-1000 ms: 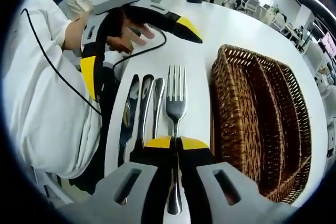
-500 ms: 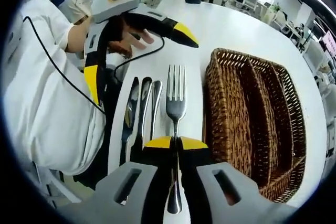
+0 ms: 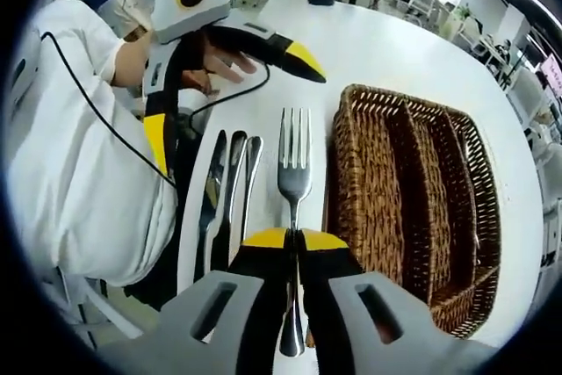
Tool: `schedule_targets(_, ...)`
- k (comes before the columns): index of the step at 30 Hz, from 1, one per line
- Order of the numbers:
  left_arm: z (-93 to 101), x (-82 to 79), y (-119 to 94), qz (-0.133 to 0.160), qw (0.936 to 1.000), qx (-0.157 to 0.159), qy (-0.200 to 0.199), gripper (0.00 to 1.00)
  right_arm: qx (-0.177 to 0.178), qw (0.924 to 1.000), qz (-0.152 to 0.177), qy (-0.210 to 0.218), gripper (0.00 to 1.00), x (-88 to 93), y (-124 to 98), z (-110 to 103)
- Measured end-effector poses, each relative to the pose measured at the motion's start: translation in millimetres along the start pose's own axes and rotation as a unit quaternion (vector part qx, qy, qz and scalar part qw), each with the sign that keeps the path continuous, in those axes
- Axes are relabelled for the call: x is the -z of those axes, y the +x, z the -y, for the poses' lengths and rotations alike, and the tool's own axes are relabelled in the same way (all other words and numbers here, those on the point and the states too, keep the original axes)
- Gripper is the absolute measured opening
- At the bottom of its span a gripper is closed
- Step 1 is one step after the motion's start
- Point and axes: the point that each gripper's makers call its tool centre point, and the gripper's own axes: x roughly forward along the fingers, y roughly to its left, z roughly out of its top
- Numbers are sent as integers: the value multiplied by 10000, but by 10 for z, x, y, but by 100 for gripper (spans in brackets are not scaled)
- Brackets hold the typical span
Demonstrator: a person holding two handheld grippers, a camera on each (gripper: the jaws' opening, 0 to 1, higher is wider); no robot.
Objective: Arrange the knives, forks, and spoons in their matching storage slots by inserting each utensil handle-first until every utensil is classified and aligned in the correct compartment
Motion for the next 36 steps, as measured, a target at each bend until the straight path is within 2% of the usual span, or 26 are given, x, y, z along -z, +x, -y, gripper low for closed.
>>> schedule_targets(24,-14,6,-2,-33,10000,-8,-8,99,115,9995,-197,-200,2,-61,-36,51)
schedule_targets(36,-9,0,-8,-40,10000,-10,15,99,34,9992,-324,-214,2,-68,-96,32)
